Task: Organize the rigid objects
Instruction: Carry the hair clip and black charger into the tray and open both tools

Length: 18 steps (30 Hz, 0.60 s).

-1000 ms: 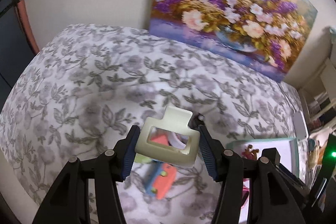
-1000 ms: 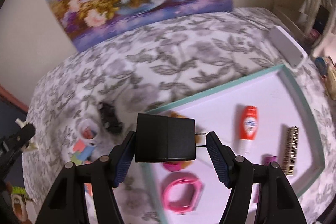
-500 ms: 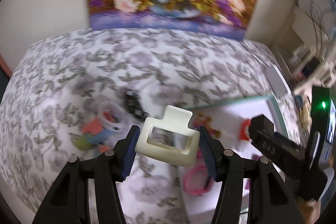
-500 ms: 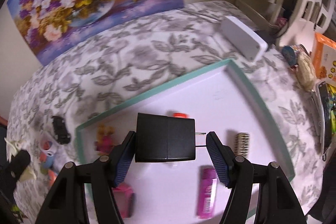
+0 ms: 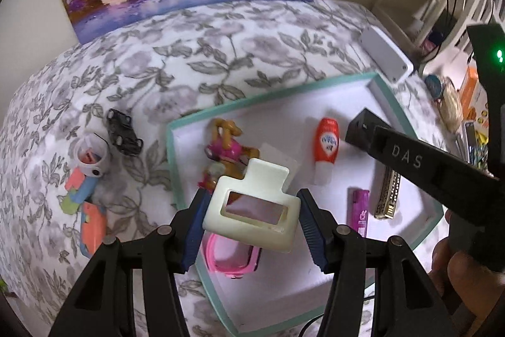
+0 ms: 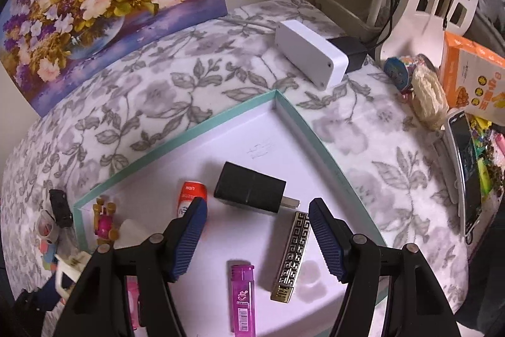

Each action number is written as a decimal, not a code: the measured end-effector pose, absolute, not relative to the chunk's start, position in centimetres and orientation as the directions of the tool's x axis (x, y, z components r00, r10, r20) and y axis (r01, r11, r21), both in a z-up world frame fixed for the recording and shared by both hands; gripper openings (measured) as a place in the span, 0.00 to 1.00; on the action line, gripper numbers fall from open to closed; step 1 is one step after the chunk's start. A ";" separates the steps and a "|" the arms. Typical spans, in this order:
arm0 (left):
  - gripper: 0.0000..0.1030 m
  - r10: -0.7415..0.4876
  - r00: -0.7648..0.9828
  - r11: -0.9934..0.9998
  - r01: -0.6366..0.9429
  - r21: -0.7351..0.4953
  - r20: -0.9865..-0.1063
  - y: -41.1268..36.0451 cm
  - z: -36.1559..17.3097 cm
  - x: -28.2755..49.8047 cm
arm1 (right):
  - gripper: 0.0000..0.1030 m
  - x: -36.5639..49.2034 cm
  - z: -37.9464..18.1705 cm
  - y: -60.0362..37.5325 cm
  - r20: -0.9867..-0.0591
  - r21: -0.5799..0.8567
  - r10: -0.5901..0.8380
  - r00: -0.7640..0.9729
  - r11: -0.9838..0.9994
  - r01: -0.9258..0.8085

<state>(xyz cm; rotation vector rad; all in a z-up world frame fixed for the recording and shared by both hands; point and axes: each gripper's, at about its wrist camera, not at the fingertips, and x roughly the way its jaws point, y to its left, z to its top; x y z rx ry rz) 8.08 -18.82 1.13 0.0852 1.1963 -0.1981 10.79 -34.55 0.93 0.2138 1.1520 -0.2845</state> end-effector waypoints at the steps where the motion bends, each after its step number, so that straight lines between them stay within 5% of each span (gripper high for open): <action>1: 0.56 -0.100 0.349 0.979 0.202 -0.029 -0.932 -19.1 0.9 8.1 | 0.69 10.8 0.8 -34.6 -0.922 0.027 -0.104 0.374 0.944 0.330; 7: 0.56 -0.068 0.329 0.978 0.210 0.003 -0.942 -19.7 -0.2 8.1 | 0.69 10.9 -0.1 -34.1 -0.932 0.034 -0.082 0.354 0.951 0.308; 11: 0.73 -0.062 0.327 0.980 0.197 0.003 -0.943 -19.5 -0.2 8.2 | 0.69 10.9 -0.2 -33.9 -0.933 0.042 -0.070 0.352 0.952 0.302; 18: 0.74 -0.072 0.335 0.986 0.169 -0.016 -0.939 -18.7 0.5 8.4 | 0.69 10.8 0.5 -33.4 -0.927 0.037 -0.077 0.368 0.956 0.293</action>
